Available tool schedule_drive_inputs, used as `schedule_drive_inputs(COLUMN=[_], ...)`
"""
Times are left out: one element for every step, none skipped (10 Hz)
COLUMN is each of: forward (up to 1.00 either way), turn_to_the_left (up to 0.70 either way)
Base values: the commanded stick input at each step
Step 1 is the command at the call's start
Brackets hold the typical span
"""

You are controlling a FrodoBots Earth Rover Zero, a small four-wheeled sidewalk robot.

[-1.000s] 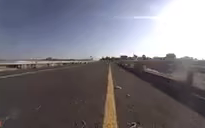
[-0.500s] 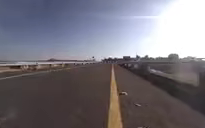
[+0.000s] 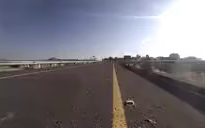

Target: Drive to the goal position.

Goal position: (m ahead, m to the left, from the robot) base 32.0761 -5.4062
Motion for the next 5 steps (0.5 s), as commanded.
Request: schedule_drive_inputs(forward=[0.70,0.70,0.70,0.70,0.70], turn_to_the_left=[0.00,0.00,0.00,0.00,0.00])
